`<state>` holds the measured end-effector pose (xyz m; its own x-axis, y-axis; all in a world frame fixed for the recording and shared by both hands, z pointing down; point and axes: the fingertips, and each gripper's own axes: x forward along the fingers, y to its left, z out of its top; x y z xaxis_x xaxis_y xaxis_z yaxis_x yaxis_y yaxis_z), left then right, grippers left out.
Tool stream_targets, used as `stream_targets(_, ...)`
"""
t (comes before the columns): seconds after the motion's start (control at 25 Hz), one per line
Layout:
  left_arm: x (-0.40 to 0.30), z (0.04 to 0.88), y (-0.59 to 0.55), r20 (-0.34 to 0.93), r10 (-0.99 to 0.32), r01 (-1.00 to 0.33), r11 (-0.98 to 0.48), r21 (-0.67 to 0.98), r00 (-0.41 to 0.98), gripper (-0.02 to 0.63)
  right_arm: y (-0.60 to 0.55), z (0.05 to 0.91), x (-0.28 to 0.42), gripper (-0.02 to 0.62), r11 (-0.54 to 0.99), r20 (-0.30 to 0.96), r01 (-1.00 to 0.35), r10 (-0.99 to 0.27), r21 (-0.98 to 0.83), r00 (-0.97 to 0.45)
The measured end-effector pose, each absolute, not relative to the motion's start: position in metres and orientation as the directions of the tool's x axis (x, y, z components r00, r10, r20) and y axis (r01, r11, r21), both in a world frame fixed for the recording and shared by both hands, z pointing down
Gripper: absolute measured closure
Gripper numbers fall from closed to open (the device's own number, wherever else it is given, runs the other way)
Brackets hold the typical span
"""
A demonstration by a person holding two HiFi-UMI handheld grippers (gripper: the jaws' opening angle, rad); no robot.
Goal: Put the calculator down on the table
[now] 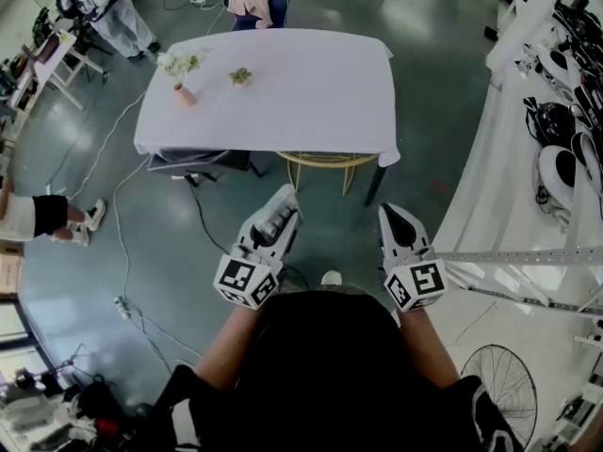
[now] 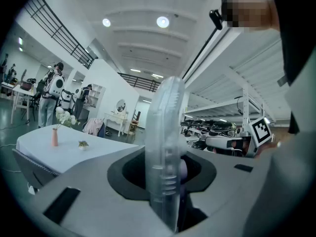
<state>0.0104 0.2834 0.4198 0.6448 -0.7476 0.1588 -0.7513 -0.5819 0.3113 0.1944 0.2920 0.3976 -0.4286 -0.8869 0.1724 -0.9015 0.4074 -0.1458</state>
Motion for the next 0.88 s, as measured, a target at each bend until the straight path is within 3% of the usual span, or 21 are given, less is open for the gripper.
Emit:
stream_targets(0.48,-0.014,0.427,0.295,0.187,-0.824,-0.835,-0.482,0.264,0.535,0.48,0.302,0.409,0.206,0.598,0.486,0.177,-0.861,-0.844,-0.147,-0.507)
stream_targets(0.88,-0.017,0.452,0.221,0.203,-0.804,-0.809,-0.473,0.349,0.558,0.48,0.25,0.433,0.202,0.598,0.443,0.212,-0.876,-0.853,-0.188,-0.477)
